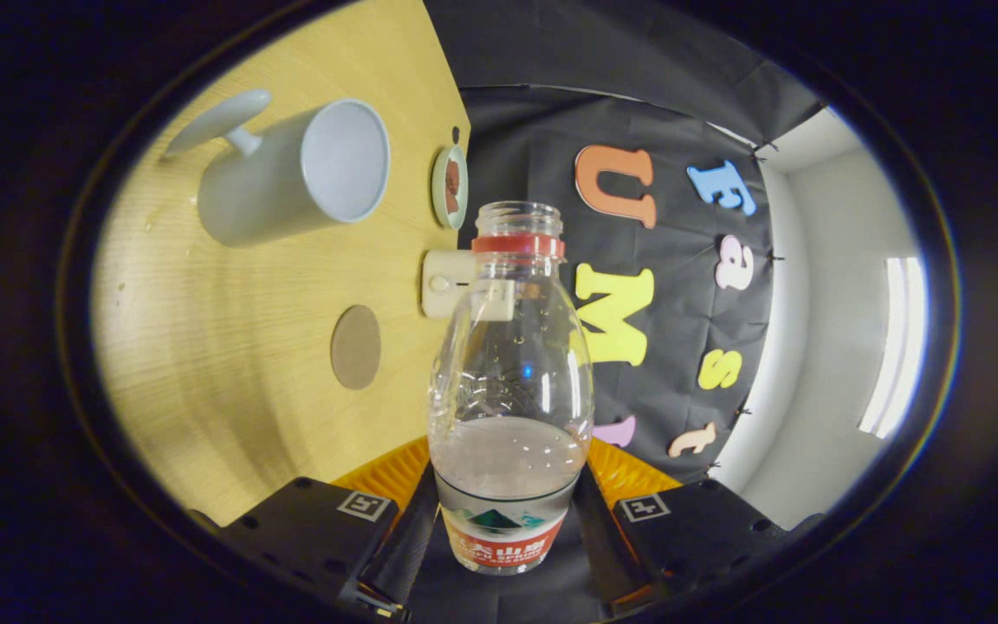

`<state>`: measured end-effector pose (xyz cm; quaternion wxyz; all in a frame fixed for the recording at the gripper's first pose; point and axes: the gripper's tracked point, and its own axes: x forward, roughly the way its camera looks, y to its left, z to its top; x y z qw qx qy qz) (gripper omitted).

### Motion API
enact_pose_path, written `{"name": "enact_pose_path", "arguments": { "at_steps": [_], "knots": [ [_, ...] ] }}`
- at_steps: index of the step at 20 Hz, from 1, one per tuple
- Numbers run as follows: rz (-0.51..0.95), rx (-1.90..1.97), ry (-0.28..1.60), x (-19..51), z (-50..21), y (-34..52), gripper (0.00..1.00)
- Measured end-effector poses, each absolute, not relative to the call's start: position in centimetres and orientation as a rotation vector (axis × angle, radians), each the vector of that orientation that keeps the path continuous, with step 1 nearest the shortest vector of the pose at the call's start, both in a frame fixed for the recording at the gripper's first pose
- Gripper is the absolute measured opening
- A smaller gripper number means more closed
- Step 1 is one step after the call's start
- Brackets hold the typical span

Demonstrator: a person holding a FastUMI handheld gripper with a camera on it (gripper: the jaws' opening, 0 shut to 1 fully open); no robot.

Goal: Take the bottle from table, then pour the juice into the cup, finally place the bottle on the coaster

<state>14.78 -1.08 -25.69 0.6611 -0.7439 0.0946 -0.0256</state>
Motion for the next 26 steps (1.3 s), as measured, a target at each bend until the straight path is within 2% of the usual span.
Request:
{"name": "enact_pose_path", "arguments": {
  "at_steps": [26],
  "knots": [
    [-0.111,-1.891,0.172,14.3,-24.1,0.1,0.81]
  ]
}}
